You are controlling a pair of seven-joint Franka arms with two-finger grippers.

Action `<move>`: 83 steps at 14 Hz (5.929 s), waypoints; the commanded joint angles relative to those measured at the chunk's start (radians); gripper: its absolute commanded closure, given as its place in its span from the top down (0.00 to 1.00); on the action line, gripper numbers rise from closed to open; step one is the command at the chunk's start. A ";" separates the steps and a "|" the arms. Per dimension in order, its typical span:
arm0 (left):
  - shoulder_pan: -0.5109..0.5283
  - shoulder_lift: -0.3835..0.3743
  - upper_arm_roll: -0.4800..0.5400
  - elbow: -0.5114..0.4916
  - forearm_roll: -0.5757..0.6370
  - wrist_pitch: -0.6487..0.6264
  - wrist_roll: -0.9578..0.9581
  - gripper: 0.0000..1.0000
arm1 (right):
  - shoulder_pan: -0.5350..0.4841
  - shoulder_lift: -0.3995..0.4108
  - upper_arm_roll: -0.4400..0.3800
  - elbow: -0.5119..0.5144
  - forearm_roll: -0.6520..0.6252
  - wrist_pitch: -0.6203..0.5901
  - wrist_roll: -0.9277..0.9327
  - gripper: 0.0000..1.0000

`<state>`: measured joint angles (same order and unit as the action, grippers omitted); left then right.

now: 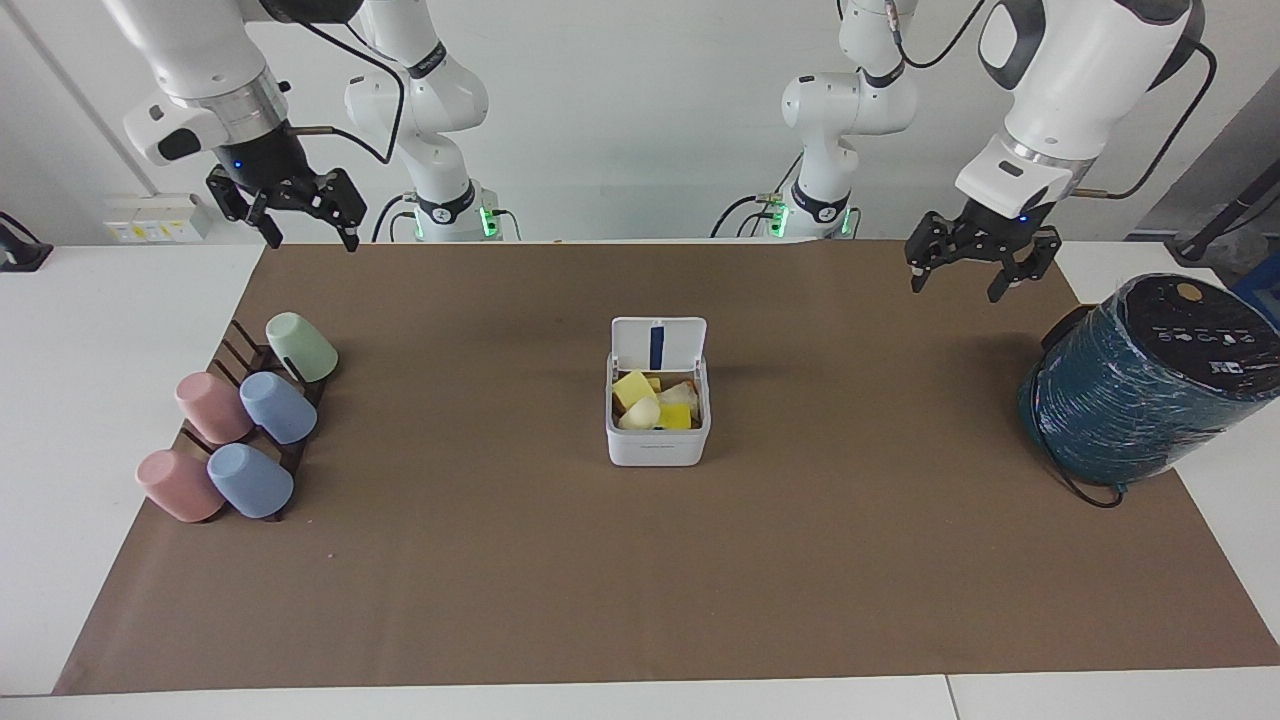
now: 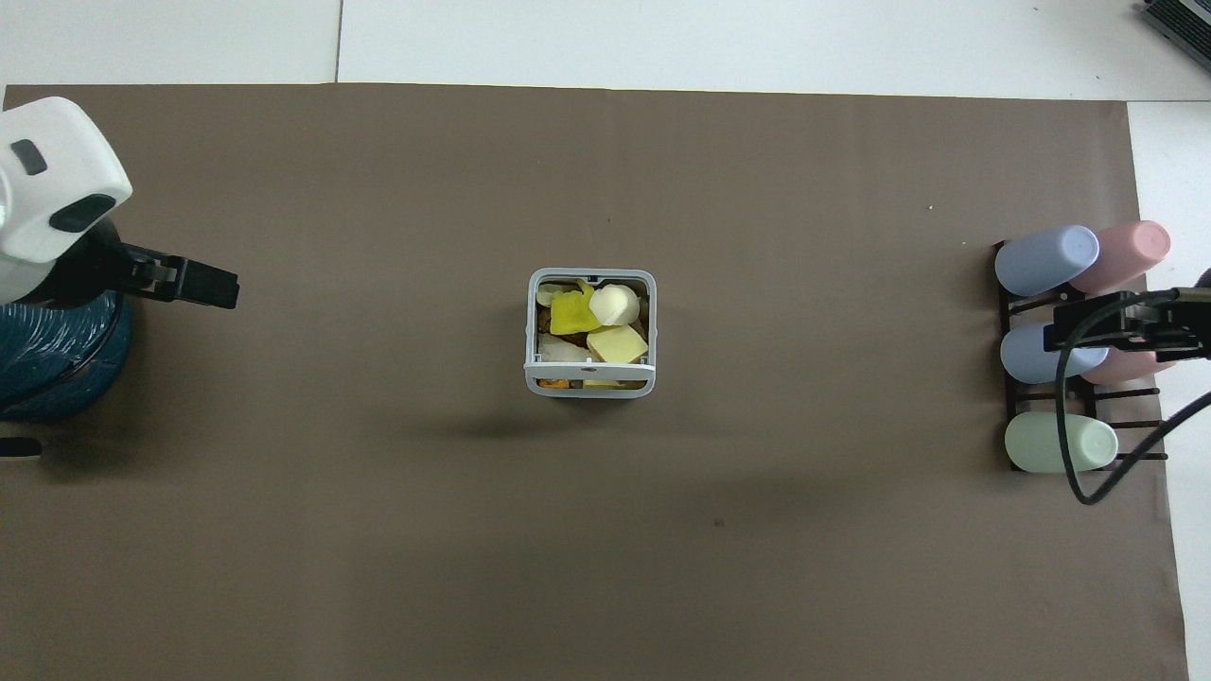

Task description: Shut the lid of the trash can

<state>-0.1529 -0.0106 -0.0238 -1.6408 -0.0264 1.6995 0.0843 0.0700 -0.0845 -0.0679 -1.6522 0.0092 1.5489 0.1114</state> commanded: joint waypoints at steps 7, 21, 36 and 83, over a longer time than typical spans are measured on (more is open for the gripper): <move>-0.376 -0.086 0.010 -0.208 0.013 0.183 -0.384 1.00 | -0.004 0.022 0.003 0.029 -0.011 -0.038 -0.022 1.00; -0.524 0.052 0.010 -0.297 0.011 0.647 -0.603 0.00 | 0.002 0.014 0.005 0.011 -0.011 -0.026 -0.016 1.00; -0.448 0.360 0.007 -0.246 0.013 1.046 -0.551 0.01 | -0.009 -0.017 0.002 -0.031 -0.008 0.002 -0.027 1.00; 0.104 -0.046 0.027 0.049 0.008 -0.144 -0.005 1.00 | -0.004 -0.023 0.002 -0.044 -0.009 0.005 -0.024 1.00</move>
<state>-0.0608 -0.0279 0.0063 -1.5548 -0.0208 1.5533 0.0680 0.0714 -0.0791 -0.0706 -1.6628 0.0085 1.5334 0.1114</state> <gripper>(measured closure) 0.000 0.000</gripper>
